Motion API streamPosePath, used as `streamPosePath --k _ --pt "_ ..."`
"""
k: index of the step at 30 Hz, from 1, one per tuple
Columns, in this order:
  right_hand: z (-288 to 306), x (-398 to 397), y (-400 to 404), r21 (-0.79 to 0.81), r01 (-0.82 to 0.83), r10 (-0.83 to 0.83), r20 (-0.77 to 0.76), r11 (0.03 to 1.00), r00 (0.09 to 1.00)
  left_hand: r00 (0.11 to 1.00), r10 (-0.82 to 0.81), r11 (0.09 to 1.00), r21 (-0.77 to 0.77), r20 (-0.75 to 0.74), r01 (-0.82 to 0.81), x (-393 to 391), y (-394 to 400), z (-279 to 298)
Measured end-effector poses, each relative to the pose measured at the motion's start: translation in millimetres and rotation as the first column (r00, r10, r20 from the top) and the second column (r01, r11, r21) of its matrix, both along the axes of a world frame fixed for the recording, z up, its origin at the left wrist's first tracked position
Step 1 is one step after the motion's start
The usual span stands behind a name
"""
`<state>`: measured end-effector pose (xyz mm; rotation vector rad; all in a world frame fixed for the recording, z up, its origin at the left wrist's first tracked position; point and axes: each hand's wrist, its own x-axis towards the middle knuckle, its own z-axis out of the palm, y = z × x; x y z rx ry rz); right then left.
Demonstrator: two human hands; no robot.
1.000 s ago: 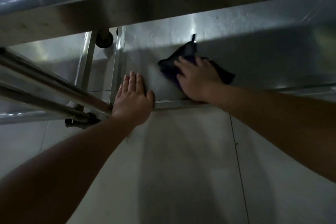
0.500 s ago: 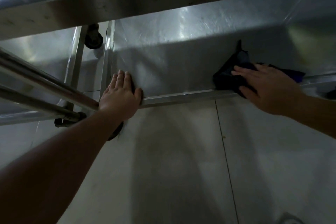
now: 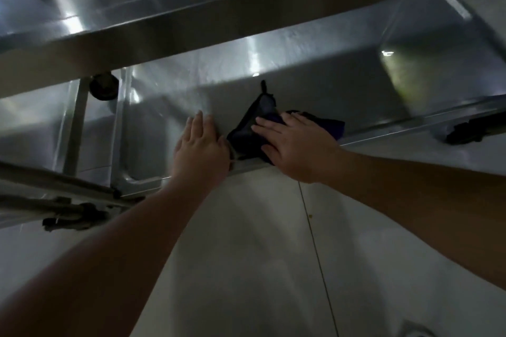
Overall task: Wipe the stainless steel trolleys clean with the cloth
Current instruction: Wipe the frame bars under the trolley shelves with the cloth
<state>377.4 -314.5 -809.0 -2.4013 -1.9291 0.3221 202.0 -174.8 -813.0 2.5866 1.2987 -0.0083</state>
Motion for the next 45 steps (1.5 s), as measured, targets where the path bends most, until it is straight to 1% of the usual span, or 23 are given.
streamPosePath --k 3,6,8,11,13,15,16,18,21,23,24,27,29,30,32,34,35,37,39,40,41,43,45 --pt "2 33 -29 0.007 0.072 -0.072 0.004 0.997 0.997 0.999 0.007 1.0 0.013 0.035 -0.008 29 -9 -7" --pt "4 83 -71 0.031 0.204 -0.205 0.04 0.979 0.978 0.997 -0.011 1.0 0.01 0.071 0.01 59 -20 -13" --pt "7 122 -97 0.046 0.314 -0.316 0.061 0.948 0.947 0.996 -0.011 1.0 0.012 0.086 0.01 72 -28 -16" --pt "10 169 -125 0.033 0.486 -0.488 0.079 0.873 0.87 0.995 0.058 0.998 0.003 0.085 -0.058 75 -32 -21" --pt "6 176 -127 -0.003 0.538 -0.535 0.099 0.843 0.839 0.99 0.108 0.994 -0.014 0.085 -0.107 73 -33 -22" --pt "3 162 -114 -0.03 0.577 -0.572 0.109 0.816 0.813 0.988 0.12 0.993 -0.031 0.095 -0.118 74 -35 -22" --pt "2 150 -103 -0.026 0.581 -0.576 0.101 0.814 0.811 0.987 0.123 0.992 -0.034 0.099 -0.12 74 -36 -22" --pt "0 117 -76 0.0 0.505 -0.504 0.072 0.863 0.861 0.986 0.128 0.992 -0.032 0.104 -0.125 73 -37 -21" --pt "-6 69 -22 -0.011 0.226 -0.226 0.007 0.974 0.974 0.984 0.135 0.991 -0.027 0.121 -0.132 72 -38 -22" --pt "-9 56 21 0.011 0.067 -0.066 -0.021 0.998 0.998 0.982 0.138 0.99 -0.027 0.127 -0.135 71 -37 -23" --pt "-8 56 42 0.016 0.028 -0.028 -0.035 0.999 0.999 0.982 0.143 0.99 -0.031 0.126 -0.14 71 -36 -24" --pt "-6 77 81 0.014 0.028 -0.028 -0.044 1.0 0.999 0.983 0.148 0.989 -0.039 0.108 -0.144 72 -35 -23" --pt "-7 102 88 0.017 0.109 -0.108 -0.041 0.994 0.993 0.986 0.133 0.991 -0.034 0.1 -0.13 72 -35 -23" --pt "-7 119 87 0.033 0.184 -0.183 -0.04 0.982 0.982 0.987 0.125 0.992 -0.025 0.097 -0.123 71 -35 -23" --pt "-8 161 76 0.054 0.413 -0.412 -0.032 0.909 0.91 0.988 0.122 0.992 -0.01 0.091 -0.122 71 -35 -24" --pt "-7 204 57 0.03 0.658 -0.659 -0.005 0.752 0.752 0.988 0.122 0.993 -0.006 0.09 -0.122 72 -36 -26" --pt "-7 220 49 0.011 0.734 -0.734 0.002 0.679 0.679 0.989 0.121 0.993 -0.005 0.089 -0.121 74 -37 -27" --pt "-6 229 47 -0.048 0.795 -0.795 0.0 0.605 0.606 0.989 0.126 0.992 0.002 0.083 -0.126 76 -39 -28" --pt "-4 217 65 -0.075 0.819 -0.822 -0.012 0.569 0.57 0.988 0.132 0.991 -0.002 0.082 -0.132 77 -39 -28" --pt "-2 206 78 -0.084 0.813 -0.817 -0.024 0.576 0.576 0.988 0.13 0.991 -0.006 0.082 -0.13 78 -38 -28" --pt "1 193 91 -0.091 0.785 -0.79 -0.043 0.613 0.612 0.989 0.126 0.992 -0.01 0.081 -0.126 79 -38 -29" --pt "5 157 115 -0.076 0.65 -0.654 -0.073 0.756 0.753 0.989 0.125 0.992 -0.01 0.075 -0.125 80 -38 -29" --pt "4 115 132 -0.015 0.444 -0.444 -0.079 0.896 0.893 0.99 0.124 0.992 0.001 0.072 -0.124 80 -37 -29"
